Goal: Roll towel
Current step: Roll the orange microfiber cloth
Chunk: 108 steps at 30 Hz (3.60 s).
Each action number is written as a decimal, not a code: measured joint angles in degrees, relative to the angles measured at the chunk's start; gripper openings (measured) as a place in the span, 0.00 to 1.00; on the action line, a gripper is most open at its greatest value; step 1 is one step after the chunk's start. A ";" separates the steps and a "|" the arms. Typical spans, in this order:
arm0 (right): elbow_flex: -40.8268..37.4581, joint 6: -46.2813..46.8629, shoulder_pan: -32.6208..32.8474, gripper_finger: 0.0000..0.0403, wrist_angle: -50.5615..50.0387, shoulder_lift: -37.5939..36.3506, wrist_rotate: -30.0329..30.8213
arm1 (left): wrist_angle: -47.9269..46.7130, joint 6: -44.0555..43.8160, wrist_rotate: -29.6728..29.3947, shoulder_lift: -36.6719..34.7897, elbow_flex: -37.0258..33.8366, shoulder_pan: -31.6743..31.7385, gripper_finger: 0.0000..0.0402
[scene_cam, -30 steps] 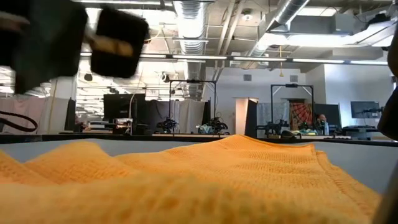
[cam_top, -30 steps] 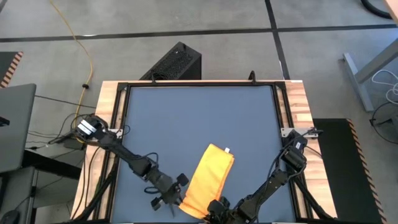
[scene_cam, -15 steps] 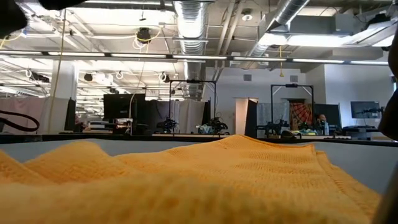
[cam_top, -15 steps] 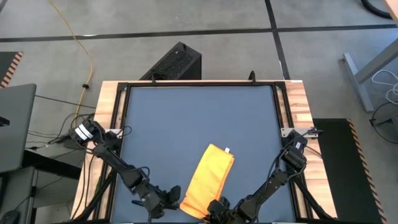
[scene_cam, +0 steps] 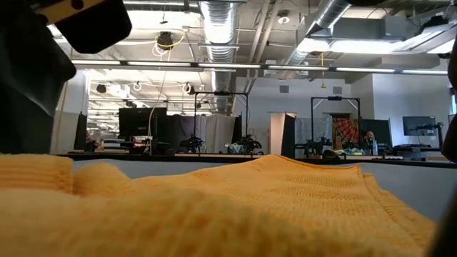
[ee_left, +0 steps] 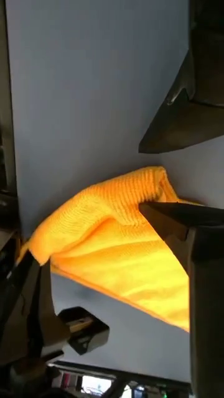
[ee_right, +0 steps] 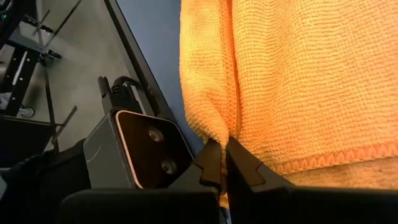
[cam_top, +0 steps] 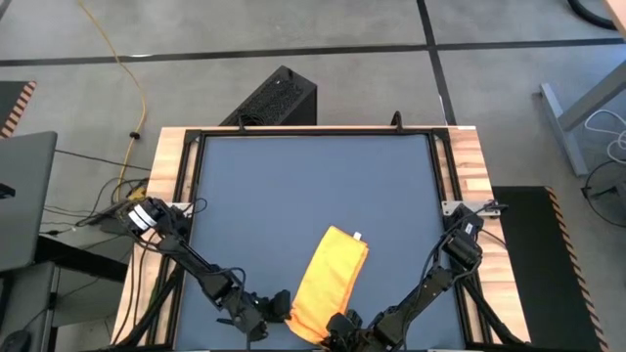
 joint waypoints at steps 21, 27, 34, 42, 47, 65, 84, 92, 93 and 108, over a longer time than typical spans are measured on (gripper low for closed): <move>0.04 8.57 1.46 0.06 -1.05 0.02 1.44 | -5.09 -23.29 17.95 -0.08 1.70 6.45 0.00; 0.15 13.24 1.68 0.06 -3.82 0.02 1.60 | -13.82 -34.33 34.60 -0.09 5.91 10.53 0.00; 0.07 16.81 1.39 0.06 -5.20 -0.09 1.20 | -19.81 -44.88 43.00 -0.09 7.96 16.67 0.00; 0.02 20.02 1.44 0.06 -4.73 -0.09 1.90 | -19.71 -41.71 47.57 -0.36 8.04 18.15 0.00; 0.02 19.05 1.54 0.06 -4.53 -0.07 2.42 | -19.35 -33.61 34.51 -2.88 7.52 11.66 0.00; -0.02 17.71 1.66 0.06 -3.50 -0.07 2.71 | -14.82 -20.14 14.11 -3.80 7.52 1.32 0.31; -0.02 17.80 1.90 0.07 -3.22 -0.04 2.77 | -8.37 -21.24 9.14 3.50 7.67 1.12 0.36; -0.02 17.91 1.88 0.07 -2.89 -0.04 2.75 | -9.52 -28.16 11.58 3.56 7.63 2.78 0.23; -0.02 17.91 1.88 0.07 -2.89 -0.04 2.73 | -9.69 -29.44 12.98 3.56 7.63 3.34 0.19; -0.02 20.53 2.49 0.07 -2.59 -0.02 2.75 | -13.86 -49.64 44.24 1.99 7.54 18.21 0.00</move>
